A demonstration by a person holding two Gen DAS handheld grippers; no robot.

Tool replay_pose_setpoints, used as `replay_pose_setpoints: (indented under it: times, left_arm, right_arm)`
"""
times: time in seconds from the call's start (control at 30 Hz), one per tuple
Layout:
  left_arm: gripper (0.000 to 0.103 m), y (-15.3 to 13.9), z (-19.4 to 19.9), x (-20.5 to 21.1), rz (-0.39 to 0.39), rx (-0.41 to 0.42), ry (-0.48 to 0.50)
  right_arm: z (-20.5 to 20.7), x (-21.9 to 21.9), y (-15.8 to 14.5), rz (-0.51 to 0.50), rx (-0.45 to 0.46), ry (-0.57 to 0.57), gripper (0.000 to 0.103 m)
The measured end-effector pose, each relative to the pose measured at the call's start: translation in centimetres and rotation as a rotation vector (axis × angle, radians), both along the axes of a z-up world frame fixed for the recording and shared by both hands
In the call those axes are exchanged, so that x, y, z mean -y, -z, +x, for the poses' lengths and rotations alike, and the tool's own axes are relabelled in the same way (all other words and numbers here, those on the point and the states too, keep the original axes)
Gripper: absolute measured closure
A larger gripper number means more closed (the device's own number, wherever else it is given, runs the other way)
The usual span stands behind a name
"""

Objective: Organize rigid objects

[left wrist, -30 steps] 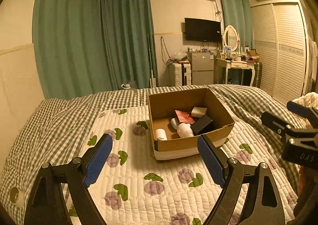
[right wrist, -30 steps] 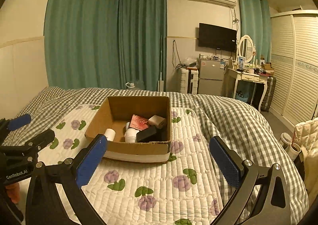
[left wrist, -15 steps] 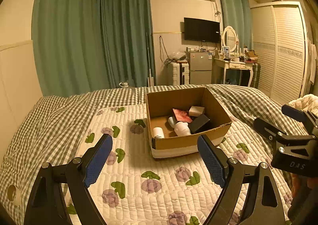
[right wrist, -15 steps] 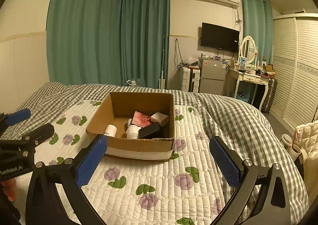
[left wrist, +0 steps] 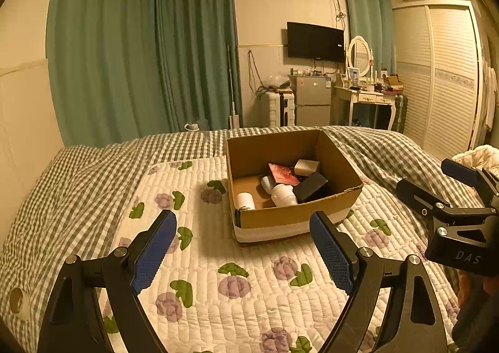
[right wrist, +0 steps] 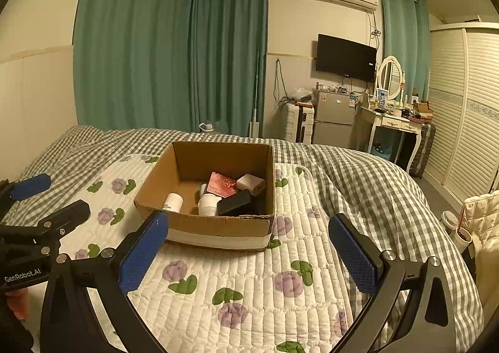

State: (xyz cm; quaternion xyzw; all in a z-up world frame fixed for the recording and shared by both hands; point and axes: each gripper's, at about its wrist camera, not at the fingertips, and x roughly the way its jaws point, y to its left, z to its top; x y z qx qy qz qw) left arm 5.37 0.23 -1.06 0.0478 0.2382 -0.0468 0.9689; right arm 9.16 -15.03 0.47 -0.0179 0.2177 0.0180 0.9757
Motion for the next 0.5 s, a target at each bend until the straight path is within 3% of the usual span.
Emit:
replay_pose_setpoints:
  times: [0.5]
  left_arm:
    - [0.013,-0.05,0.26,-0.21,0.001,-0.019,-0.003]
  right_arm:
    - [0.37,0.5,0.43,-0.014,-0.005,0.003,0.0]
